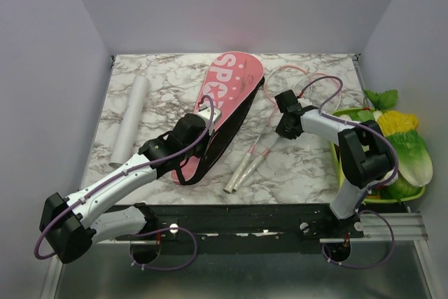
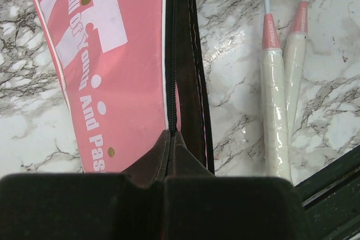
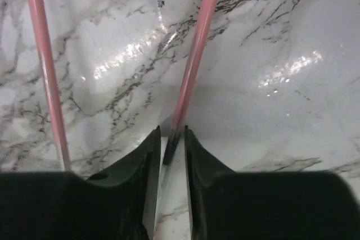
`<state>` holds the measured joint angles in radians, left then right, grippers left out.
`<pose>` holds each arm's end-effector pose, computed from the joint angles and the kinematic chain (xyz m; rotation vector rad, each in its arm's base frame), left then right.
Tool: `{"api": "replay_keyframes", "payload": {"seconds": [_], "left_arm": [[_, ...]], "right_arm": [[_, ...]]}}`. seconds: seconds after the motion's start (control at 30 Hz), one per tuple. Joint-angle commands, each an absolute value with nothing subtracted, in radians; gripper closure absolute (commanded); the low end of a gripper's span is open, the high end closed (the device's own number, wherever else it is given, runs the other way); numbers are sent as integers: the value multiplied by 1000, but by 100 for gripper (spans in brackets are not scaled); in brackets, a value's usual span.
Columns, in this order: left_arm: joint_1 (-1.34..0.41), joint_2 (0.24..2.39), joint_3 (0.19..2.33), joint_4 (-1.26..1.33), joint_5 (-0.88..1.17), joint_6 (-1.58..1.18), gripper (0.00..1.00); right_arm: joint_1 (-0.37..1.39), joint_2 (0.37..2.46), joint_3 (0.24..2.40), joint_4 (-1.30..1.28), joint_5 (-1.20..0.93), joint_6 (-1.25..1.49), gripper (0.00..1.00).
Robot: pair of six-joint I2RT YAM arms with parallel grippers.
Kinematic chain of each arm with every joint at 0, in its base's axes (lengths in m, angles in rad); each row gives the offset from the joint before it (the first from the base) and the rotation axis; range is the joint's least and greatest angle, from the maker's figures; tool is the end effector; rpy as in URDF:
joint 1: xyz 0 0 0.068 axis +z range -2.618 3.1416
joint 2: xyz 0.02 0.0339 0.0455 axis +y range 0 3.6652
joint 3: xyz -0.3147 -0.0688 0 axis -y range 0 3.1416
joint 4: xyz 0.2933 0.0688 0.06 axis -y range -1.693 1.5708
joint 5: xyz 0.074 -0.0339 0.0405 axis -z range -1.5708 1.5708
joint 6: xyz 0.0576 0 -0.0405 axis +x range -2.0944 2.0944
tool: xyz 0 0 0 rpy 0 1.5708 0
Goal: Pack up the badminton gear
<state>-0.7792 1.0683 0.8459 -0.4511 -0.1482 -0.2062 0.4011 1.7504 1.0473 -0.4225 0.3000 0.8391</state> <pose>0.1982 -0.1838 0.3014 0.5612 2.1906 -0.3668 0.3697 0.1383 0.1628 0.6540 2.5274 0.0223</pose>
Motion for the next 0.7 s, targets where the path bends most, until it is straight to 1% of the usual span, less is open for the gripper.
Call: {"api": "replay_keyframes", "payload": {"seconds": [0.0,0.03,0.07,0.2,0.33,0.53,0.67], "left_arm": [[-778,1042,841,-428,-169,-199,100],[-778,1042,839,-426,-169,-199,100],[-778,1040,839,-428,-170,-199,100],[-778,1046,839,-428,-170,-199,100],[-776,1045,839,-425,-163,-204,100],[-778,1028,838,-411,-150,-215,100],[-776,1017,838,-391,-152,-224,100]], "right_arm": [[388,1776,1043,-442,322,842,86],[388,1770,1042,-442,321,839,94],[388,1766,1040,-440,327,839,99],[387,1717,1026,-453,354,810,99],[388,1610,999,-468,362,775,99],[397,1448,940,-489,308,697,100],[449,1361,936,-549,233,621,100]]}}
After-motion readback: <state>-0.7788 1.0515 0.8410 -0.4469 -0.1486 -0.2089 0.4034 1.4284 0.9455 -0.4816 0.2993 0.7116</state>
